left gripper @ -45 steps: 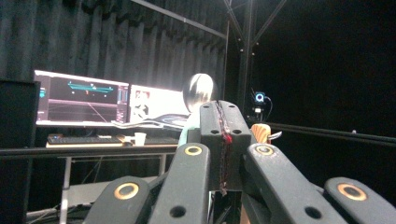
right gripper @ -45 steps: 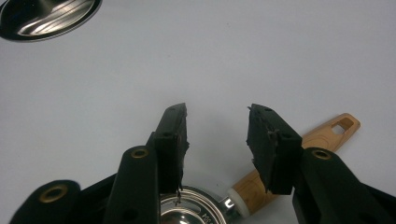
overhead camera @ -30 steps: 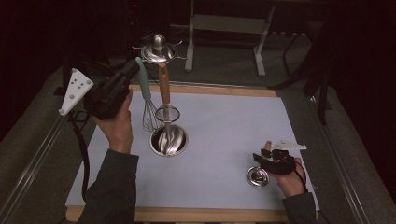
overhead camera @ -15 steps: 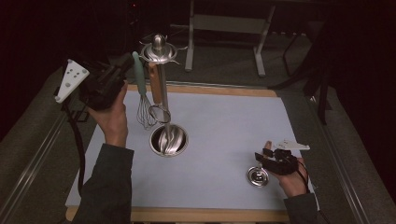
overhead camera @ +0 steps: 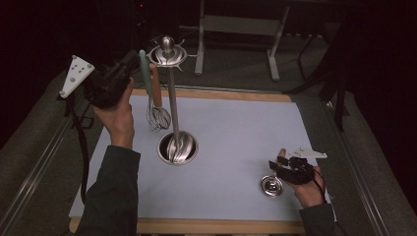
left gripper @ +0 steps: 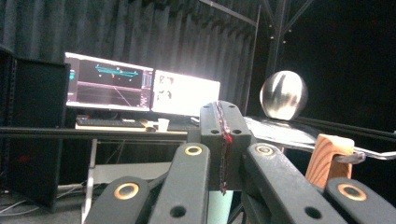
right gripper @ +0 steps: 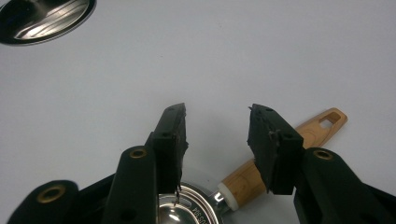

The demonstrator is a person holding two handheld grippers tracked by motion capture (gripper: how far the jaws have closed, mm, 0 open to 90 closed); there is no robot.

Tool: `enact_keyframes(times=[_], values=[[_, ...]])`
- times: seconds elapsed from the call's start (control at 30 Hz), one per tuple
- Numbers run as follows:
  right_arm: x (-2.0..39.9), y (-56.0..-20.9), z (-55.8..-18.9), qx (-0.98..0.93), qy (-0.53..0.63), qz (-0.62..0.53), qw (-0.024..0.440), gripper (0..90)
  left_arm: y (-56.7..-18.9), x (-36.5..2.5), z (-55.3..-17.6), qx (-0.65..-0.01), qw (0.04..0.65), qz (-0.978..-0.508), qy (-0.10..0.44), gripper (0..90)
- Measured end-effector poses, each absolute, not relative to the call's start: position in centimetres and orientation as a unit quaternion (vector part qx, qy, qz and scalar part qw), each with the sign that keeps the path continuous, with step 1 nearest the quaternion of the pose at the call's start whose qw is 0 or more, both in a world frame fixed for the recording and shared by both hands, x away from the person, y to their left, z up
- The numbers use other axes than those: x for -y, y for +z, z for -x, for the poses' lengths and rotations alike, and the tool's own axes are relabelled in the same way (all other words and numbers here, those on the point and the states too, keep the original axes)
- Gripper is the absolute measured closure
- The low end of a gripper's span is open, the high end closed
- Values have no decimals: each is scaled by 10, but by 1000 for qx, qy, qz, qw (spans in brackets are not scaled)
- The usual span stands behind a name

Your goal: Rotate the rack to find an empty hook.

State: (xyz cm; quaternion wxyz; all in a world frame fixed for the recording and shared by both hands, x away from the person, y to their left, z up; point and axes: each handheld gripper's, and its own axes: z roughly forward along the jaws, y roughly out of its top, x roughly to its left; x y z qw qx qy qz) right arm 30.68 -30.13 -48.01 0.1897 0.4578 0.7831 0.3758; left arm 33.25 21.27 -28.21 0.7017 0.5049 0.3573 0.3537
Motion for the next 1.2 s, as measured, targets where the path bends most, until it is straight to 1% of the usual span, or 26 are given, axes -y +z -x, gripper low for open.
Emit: enact_keyframes(times=[0.2, 0.47, 0.77, 1.2], values=[[300, -481, -307, -784, 375, -456, 189, 564, -281, -213, -336, -363, 698, -506, 353, 900], [302, -481, -307, -783, 375, -459, 190, 561, -285, -224, -329, -366, 689, -517, 352, 900], [304, -480, -306, -780, 377, -462, 190, 559, -303, -237, -319, -380, 658, -547, 350, 900], [307, -480, -306, -780, 376, -465, 188, 560, -334, -241, -314, -392, 609, -601, 337, 893]])
